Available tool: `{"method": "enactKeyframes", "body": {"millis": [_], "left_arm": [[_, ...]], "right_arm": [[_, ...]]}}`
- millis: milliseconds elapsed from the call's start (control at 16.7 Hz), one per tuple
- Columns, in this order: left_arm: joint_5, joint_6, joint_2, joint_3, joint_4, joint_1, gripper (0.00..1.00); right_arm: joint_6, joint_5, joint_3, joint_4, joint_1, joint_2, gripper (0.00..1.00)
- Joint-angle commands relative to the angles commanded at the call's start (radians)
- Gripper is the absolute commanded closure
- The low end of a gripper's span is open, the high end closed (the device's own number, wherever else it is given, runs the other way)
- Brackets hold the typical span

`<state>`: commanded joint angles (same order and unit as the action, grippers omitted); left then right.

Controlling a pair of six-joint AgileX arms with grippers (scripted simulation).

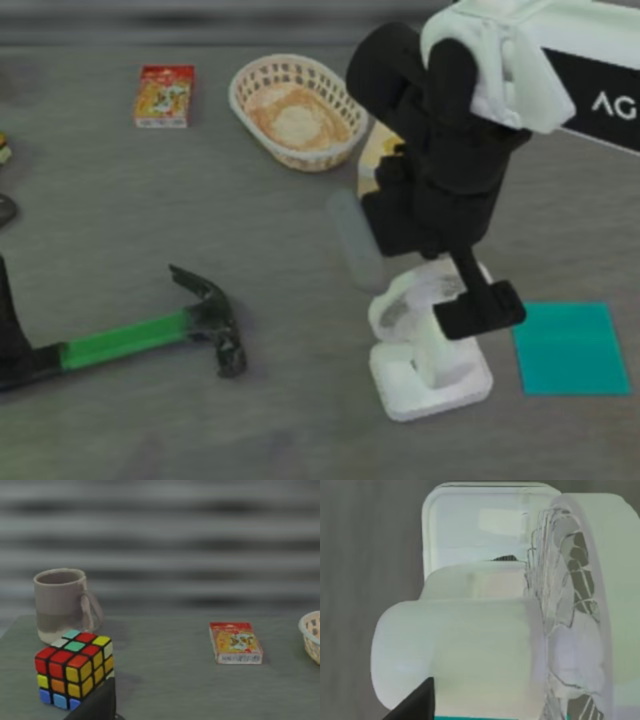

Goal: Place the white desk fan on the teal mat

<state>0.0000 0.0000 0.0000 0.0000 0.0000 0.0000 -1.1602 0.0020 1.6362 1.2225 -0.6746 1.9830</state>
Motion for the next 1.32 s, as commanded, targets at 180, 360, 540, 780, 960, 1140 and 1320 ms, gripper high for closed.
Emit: {"method": "enactKeyframes", "body": {"millis": [180,360,540,780,960,1140,1320], "left_arm": [[0.000,0.000,0.000,0.000,0.000,0.000,0.00],[0.000,0.000,0.000,0.000,0.000,0.000,0.00],[0.000,0.000,0.000,0.000,0.000,0.000,0.00],[0.000,0.000,0.000,0.000,0.000,0.000,0.00],[0.000,0.000,0.000,0.000,0.000,0.000,0.00],[0.000,0.000,0.000,0.000,0.000,0.000,0.00],[0.000,0.000,0.000,0.000,0.000,0.000,0.00]], "right_arm": [[0.000,0.000,0.000,0.000,0.000,0.000,0.23],[0.000,0.000,0.000,0.000,0.000,0.000,0.45],[0.000,0.000,0.000,0.000,0.000,0.000,0.68],[0.000,0.000,0.000,0.000,0.000,0.000,0.98],[0.000,0.000,0.000,0.000,0.000,0.000,1.00],[0.000,0.000,0.000,0.000,0.000,0.000,1.00],[0.000,0.001,0.001,-0.001,0.002,-0.008,1.00]]}}
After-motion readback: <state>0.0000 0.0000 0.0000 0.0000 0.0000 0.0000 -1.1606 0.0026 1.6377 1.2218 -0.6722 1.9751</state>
